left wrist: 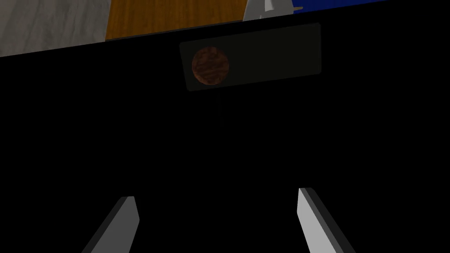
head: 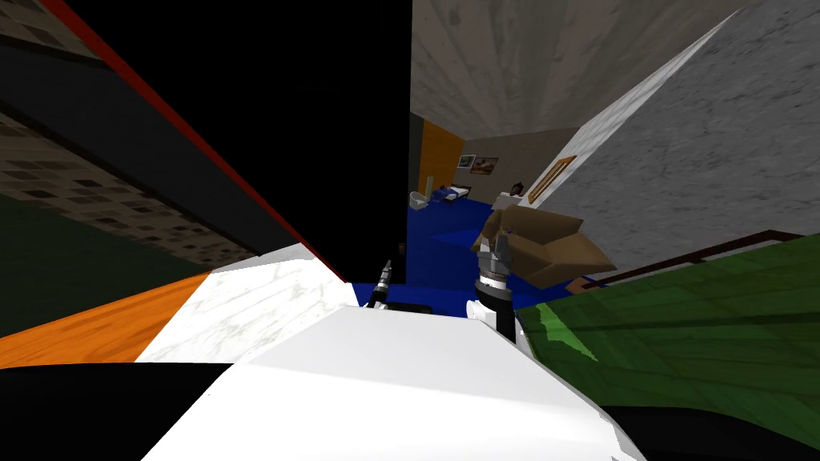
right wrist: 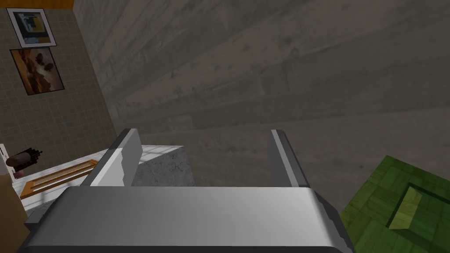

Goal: Push the door open

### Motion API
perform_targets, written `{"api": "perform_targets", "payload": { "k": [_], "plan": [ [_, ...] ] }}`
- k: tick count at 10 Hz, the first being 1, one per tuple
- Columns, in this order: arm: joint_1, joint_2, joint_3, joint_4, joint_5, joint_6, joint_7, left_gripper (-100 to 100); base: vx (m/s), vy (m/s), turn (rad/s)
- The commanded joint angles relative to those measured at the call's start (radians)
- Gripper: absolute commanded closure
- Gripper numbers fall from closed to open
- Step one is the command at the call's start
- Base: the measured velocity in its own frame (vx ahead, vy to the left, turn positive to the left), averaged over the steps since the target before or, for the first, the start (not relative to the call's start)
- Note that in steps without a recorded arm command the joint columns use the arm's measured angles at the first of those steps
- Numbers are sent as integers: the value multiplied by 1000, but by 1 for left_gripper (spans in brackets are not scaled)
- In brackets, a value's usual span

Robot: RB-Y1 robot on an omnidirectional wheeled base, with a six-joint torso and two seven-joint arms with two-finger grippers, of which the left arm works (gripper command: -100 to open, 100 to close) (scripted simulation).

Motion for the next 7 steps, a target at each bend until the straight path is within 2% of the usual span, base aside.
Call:
{"api": "perform_targets", "payload": {
  "k": [1, 4, 5, 6, 7],
  "plan": [
    [19, -4, -33, -23, 16, 2, -16, -100, -41, 12, 91],
    [47, -37, -104, -46, 52, -10, -52, -100, -68, 16, 114],
    [47, -37, -104, -46, 52, -10, -52, -100, -43, 4, 19],
    [59, -60, -136, -56, 69, -16, -69, -100, -51, -6, 82],
    [65, -74, -151, -61, 77, -18, -77, -100, -70, -18, 109]
  ]
}}
